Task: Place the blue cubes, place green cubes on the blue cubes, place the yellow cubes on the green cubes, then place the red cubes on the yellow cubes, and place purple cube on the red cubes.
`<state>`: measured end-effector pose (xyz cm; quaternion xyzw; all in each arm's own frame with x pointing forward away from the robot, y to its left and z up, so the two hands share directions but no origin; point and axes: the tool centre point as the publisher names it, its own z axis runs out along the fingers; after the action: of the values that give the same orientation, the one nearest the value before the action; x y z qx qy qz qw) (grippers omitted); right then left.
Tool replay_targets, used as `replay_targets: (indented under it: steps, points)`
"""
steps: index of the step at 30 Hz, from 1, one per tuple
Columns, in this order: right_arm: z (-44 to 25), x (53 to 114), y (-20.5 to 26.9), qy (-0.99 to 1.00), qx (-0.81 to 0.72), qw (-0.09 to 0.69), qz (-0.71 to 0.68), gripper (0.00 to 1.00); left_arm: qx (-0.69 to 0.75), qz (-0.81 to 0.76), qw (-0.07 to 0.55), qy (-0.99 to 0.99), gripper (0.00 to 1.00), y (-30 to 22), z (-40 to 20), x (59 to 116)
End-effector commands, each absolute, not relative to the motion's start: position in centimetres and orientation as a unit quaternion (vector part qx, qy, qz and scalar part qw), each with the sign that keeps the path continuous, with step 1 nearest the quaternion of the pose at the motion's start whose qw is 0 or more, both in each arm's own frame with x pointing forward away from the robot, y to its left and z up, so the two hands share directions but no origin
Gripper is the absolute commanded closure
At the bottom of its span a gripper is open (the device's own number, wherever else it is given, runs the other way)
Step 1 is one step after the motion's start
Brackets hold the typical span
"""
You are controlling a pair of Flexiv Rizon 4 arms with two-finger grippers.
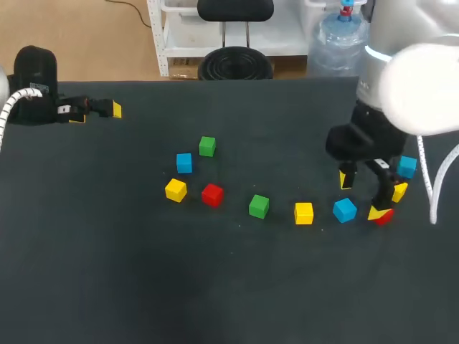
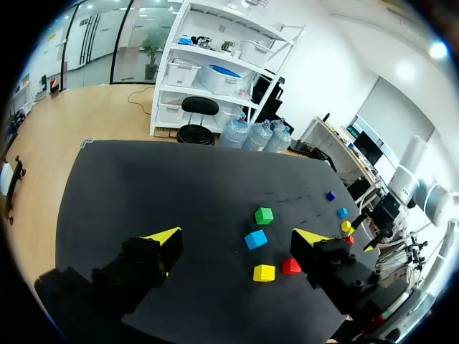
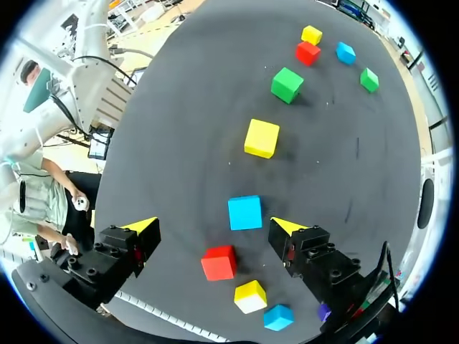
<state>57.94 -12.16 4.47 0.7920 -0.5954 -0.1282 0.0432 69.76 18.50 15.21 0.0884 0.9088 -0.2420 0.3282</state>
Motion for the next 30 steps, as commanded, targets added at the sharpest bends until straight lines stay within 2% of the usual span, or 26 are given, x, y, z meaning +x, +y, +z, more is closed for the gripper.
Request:
replay_targets:
  steps: [1, 24, 30]
  points:
    - [5.0, 58.4, -12.3, -0.594, 0.792, 0.045, -0.135, 0.0, 0.089, -0.244, 0.33, 0.908, 0.0, 18.6, 15.1, 69.8]
    - [4.4, 58.4, -12.2, -0.59, 0.799, 0.041, -0.106, 0.0, 0.089, -0.244, 0.33, 0.908, 0.0, 18.6, 15.1, 69.8]
    - [3.6, 58.3, -12.3, -0.585, 0.806, 0.014, -0.087, 0.0, 0.089, -0.244, 0.33, 0.908, 0.0, 18.6, 15.1, 69.8]
